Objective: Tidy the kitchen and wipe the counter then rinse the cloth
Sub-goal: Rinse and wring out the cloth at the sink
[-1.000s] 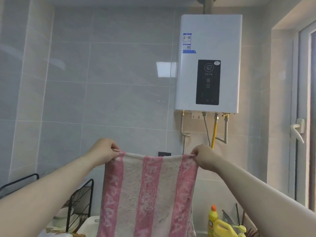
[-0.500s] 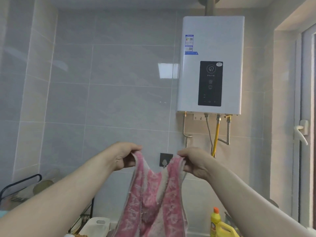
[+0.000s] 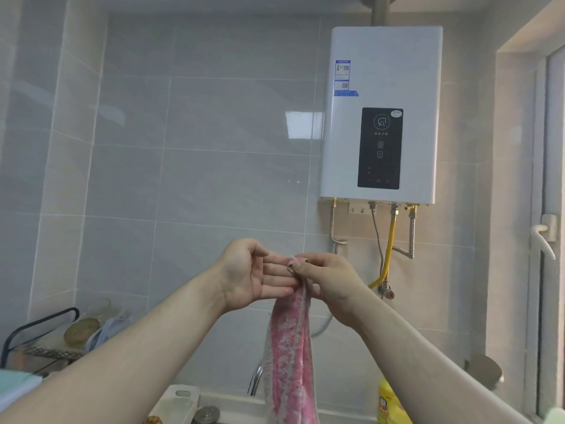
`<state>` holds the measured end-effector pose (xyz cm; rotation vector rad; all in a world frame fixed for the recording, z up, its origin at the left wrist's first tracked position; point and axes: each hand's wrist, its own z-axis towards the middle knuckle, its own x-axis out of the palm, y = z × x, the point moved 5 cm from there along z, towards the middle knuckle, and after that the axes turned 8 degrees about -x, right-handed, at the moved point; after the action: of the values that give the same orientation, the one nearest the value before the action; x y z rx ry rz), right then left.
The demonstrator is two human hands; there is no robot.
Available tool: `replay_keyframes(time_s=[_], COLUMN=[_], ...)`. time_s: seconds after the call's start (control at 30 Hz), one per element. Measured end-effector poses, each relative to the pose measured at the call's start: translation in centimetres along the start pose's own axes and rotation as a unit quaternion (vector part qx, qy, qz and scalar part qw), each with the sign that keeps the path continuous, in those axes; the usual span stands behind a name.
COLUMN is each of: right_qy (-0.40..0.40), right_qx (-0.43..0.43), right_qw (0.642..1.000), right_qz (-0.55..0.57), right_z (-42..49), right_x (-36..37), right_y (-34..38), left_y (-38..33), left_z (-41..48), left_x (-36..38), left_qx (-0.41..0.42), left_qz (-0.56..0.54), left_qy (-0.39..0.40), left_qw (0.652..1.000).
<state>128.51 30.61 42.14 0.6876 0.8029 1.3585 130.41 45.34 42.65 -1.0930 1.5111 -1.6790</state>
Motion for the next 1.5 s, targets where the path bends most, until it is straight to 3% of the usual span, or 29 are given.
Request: replay_keyframes(time_s=[0.37, 0.43, 0.53, 0.57, 0.67, 0.73, 0.8, 0.9, 1.0, 1.1, 1.23, 1.43, 1.5], right_qy=[-0.031, -0.033, -0.037, -0.039, -0.04, -0.049, -0.046, -0.04, -0.012, -0.007, -0.013, 0.096, 0.098], right_qx=[0.005, 0.031, 0.051, 0.051, 0.052, 0.061, 0.07, 0.078, 0.083, 0.086, 0.129, 0.163, 0.153], right_qw=[0.997, 0.989, 0.969, 0.964, 0.958, 0.956, 0.951, 0.949, 0.972, 0.967, 0.919, 0.924, 0.927], right_qz=[0.065, 0.14, 0.241, 0.257, 0.28, 0.283, 0.297, 0.303, 0.218, 0.24, 0.371, 0.333, 0.329], right_z=[-0.7, -0.8, -0.8, -0.8, -0.6, -0.5, -0.5, -0.7, -0.9, -1.1, -3.0, -7.0, -7.5], right_x=[-1.2, -1.0, -0.5, -0.4, -0.3, -0.6, -0.7, -1.1, -1.8, -2.9, -2.4, 1.0, 2.1], right_y=[0.1, 0.0, 0.0, 0.2, 0.6, 0.6, 0.7, 0.9, 0.9, 0.9, -2.6, -7.9, -7.4], left_y=[1.4, 1.7, 2.5, 3.1, 5.4, 6.0, 6.2, 5.0, 2.5, 0.4, -1.4, -2.9, -3.2], left_z=[-1.2, -0.7, 0.1, 0.2, -0.4, -0.4, 0.1, 0.7, 0.2, -0.2, -0.1, 0.8, 1.0], left_x=[0.7, 0.2, -1.4, -1.6, -0.8, -0.7, -1.0, -1.8, -2.1, -1.3, 0.6, 1.5, 0.9], left_qx=[-0.024, -0.011, 0.065, 0.065, -0.022, -0.042, -0.028, 0.018, 0.077, 0.093, 0.105, 0.087, 0.078], left_qz=[-0.029, -0.037, 0.066, 0.097, 0.086, 0.063, 0.049, 0.025, 0.031, 0.012, -0.019, -0.113, -0.142], left_qy=[0.163, 0.124, -0.024, -0.027, 0.101, 0.144, 0.134, 0.036, -0.041, -0.028, -0.001, -0.002, -0.002], left_qw=[0.986, 0.991, 0.995, 0.993, 0.991, 0.987, 0.989, 0.999, 0.996, 0.995, 0.994, 0.99, 0.987])
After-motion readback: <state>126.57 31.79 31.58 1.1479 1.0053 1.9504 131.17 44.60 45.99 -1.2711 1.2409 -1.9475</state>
